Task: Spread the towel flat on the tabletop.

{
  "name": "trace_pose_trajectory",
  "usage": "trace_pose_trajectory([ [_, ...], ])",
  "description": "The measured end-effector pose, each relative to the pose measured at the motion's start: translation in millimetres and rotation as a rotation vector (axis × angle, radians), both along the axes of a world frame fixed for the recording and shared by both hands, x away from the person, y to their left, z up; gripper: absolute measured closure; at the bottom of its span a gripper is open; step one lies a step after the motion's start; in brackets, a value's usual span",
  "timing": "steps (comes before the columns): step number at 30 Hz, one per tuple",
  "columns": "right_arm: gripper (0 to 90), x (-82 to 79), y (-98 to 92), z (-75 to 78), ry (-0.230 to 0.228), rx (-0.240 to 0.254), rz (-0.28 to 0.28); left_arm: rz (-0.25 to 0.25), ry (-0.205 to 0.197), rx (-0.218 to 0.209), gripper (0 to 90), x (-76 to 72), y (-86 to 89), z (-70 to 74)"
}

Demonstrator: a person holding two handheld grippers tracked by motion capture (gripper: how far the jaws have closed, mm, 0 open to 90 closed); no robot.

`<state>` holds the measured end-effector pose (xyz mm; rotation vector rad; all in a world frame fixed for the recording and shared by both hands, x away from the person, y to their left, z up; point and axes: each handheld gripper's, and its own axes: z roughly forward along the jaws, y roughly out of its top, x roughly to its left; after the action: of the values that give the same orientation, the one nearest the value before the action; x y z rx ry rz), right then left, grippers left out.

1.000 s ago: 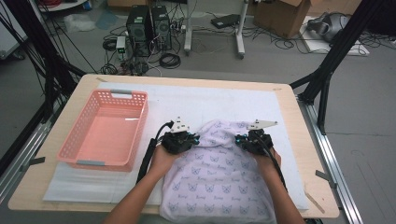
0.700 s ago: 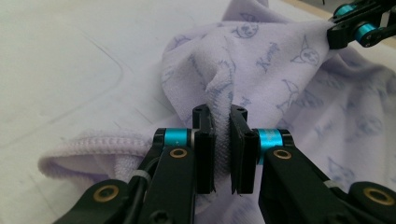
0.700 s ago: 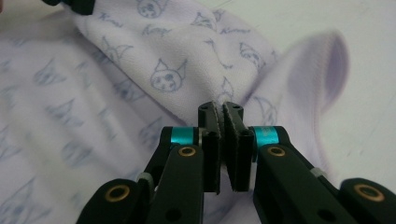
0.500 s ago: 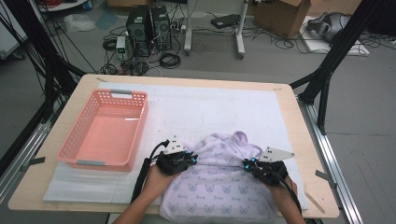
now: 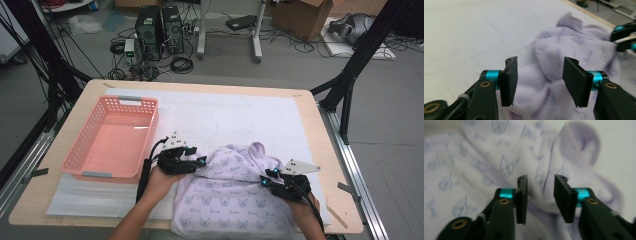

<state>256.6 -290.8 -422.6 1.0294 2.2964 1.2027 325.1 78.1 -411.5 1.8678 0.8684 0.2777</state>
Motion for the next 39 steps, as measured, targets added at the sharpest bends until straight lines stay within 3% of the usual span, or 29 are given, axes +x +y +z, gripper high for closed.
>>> trace_pose_trajectory([
  [3, 55.4, 7.8, -1.4, 16.1, -0.045, 0.051, -0.037, 0.036, -0.015, 0.013, 52.5, 14.3, -0.5, -0.2],
  [5, 53.8, 18.3, 2.1, 27.5, -0.069, 0.048, -0.053, 0.052, 0.007, 0.032, 53.3, 23.0, -2.8, -4.7],
  [8, 50.0, 42.0, 15.2, 38.3, -0.044, 0.024, -0.078, 0.046, 0.053, 0.048, 52.1, 29.8, -8.2, -13.8],
  [13, 48.7, 81.3, 45.0, 29.2, 0.031, -0.053, -0.093, 0.012, 0.124, 0.092, 44.4, 32.2, -19.2, -25.3],
  [14, 51.2, 86.8, 49.7, 24.2, 0.046, -0.081, -0.095, 0.007, 0.137, 0.097, 42.5, 31.8, -21.4, -27.2],
  [16, 67.7, 91.6, 56.5, 15.9, 0.066, -0.181, -0.087, -0.009, 0.143, 0.093, 40.8, 29.0, -25.9, -30.1],
  [19, 85.8, 88.0, 54.2, 12.1, 0.06, -0.19, -0.066, -0.035, 0.141, 0.092, 41.1, 24.5, -32.1, -33.2],
  [21, 86.3, 83.4, 46.2, 14.5, 0.048, -0.181, -0.067, -0.047, 0.13, 0.1, 41.7, 21.8, -36.2, -34.9],
  [24, 86.5, 73.8, 27.9, 21.3, 0.025, -0.129, -0.095, -0.065, 0.122, 0.105, 48.4, 18.7, -40.4, -35.2],
  [26, 86.5, 66.1, 14.8, 24.6, 0.009, -0.104, -0.107, -0.073, 0.105, 0.128, 54.9, 15.9, -43.0, -35.1],
  [29, 86.6, 53.8, -4.9, 26.2, -0.001, -0.076, -0.125, -0.075, 0.089, 0.158, 77.2, 12.2, -44.3, -32.8],
  [34, 86.7, 30.5, -33.9, 23.1, -0.009, -0.076, -0.146, -0.02, 0.055, 0.073, 82.5, 8.4, -35.6, -24.1],
  [39, 86.8, 12.6, -54.4, 18.1, 0.025, -0.054, -0.167, 0.057, 0.027, 0.009, 83.0, 5.6, -20.9, -17.1],
])
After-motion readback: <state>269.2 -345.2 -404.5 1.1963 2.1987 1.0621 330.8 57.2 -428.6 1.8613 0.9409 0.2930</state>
